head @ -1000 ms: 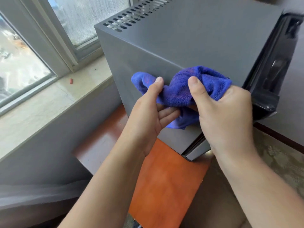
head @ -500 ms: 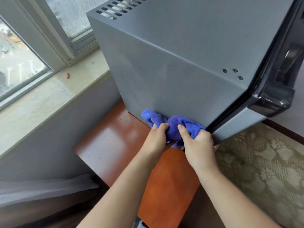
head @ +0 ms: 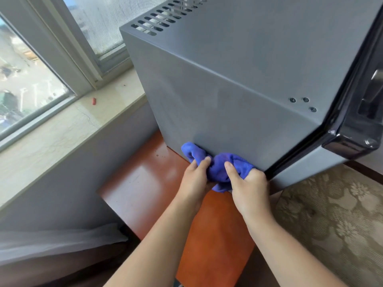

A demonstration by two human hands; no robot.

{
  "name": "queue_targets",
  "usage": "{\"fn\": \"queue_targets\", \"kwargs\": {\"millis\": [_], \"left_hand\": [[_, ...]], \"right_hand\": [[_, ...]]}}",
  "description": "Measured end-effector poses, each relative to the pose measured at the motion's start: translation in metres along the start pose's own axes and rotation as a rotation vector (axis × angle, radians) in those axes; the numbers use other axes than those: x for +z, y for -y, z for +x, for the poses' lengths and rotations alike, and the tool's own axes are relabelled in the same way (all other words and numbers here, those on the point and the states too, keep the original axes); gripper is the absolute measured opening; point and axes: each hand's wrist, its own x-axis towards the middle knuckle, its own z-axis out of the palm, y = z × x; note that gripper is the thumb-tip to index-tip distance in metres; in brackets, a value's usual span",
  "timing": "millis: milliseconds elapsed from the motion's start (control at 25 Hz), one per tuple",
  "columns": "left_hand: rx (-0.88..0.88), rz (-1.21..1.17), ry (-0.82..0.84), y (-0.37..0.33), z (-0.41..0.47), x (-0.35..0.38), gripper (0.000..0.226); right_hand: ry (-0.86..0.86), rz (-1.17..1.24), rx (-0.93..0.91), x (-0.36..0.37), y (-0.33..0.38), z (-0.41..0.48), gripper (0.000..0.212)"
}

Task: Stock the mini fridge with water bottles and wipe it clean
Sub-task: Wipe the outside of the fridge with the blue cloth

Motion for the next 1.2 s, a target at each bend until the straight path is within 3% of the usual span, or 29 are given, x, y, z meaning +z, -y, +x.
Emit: {"fn": "queue_targets", "kwargs": {"millis": [160,280,480,760,1080,1200], "left_hand": [[0.247,-0.13,-0.023,-0.084,-0.04,-0.009,0.029],[0.463,-0.017,-0.066,-0.14,-0.067,-0.012,0.02],[0.541,0.057,-0.09,-0.145,-0.059,-0.017,0.02],[0.189,0.125,-0.027,-0.082,0.003,-0.038,0.02],[-0.173,0.404,0.06,0.026,0.075,-0.048,0.035],[-0.234,0.418,0.086,0.057,0.083,-0.046,0.033]], "right_hand": [[-0.074,0.03,-0.31,0.002,0.091,0.005,0.06],[-0.094,0.087,-0.482,-0.002,0.155,0.005,0.062],[-0.092,0.154,-0.416,0.011,0.156,0.003,0.057],[0.052,0.111,-0.171,0.046,0.077,0.011,0.045],[0.016,-0.223,0.252,0.073,-0.043,0.03,0.044],[-0.022,-0.199,0.393,0.078,-0.071,0.032,0.044]]}}
